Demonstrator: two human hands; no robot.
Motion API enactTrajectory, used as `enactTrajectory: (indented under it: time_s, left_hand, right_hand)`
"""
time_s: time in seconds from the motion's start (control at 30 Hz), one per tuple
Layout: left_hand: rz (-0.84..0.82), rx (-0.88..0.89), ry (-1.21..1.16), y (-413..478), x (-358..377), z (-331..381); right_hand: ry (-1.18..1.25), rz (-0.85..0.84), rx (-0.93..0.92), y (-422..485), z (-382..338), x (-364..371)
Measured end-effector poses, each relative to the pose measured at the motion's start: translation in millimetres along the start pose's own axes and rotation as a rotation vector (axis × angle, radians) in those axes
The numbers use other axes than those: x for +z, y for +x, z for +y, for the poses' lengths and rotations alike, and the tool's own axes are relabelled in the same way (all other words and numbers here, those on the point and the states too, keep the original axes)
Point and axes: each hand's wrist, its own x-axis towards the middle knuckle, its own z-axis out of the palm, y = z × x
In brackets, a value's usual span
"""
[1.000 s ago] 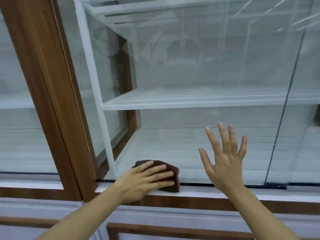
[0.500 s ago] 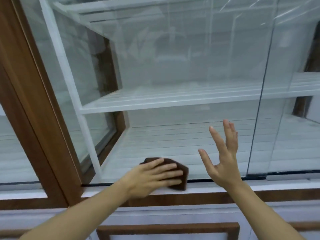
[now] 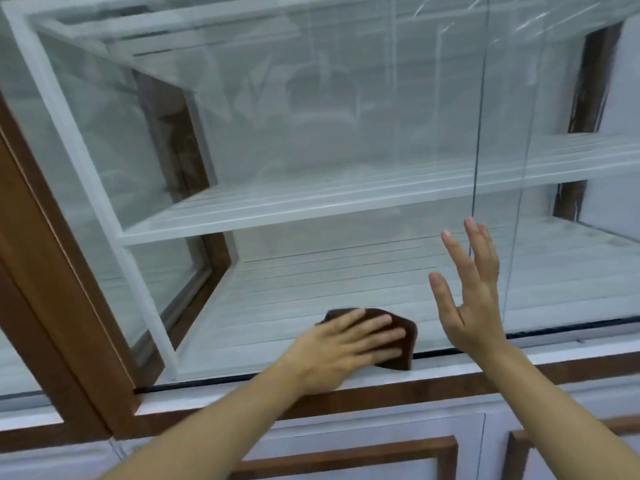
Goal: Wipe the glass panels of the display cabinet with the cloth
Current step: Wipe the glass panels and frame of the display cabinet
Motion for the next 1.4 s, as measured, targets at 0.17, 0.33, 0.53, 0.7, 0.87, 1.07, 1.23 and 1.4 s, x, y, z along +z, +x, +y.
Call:
enactTrajectory:
  time_s: [0.17,0.33,0.53,0.7,0.87,1.07,1.23,1.4]
  left_hand:
    - [0.283,-0.339,0.044,56,-42,-124]
    - [0.369,-0.644,0.049,93,-62,-138]
    - [0.063,0.074,0.049,60,-48,-139]
    - [0.334,-0.547,0.074,131,-122,-287]
    - [0.307,-0.758,0.033,166,-142,-299]
    - [0.067,-0.351,0.12,138,-117,-247]
    - [0.297,-1.002,0.022,231,-169,-347]
    - [0.21,-0.886,0.042,224,-139,-280]
  right_hand:
    - [-0.18,-0.04,0.014,-2,21,-12]
    - [-0.312,-0.097,0.005,-4,24,-14]
    - [-0.379,-0.114,-0.073,77,18,-42]
    - [-0.385,-0.043,-0.101,194,-4,-58]
    - [-0.396,0.009,-0.126,299,-14,-73]
    - [-0.363,0.003,-0.163,361,11,-96]
    - [-0.263,-0.046,-0.185,368,21,-101]
    - [-0.233,-0.076,-0.128,346,36,-106]
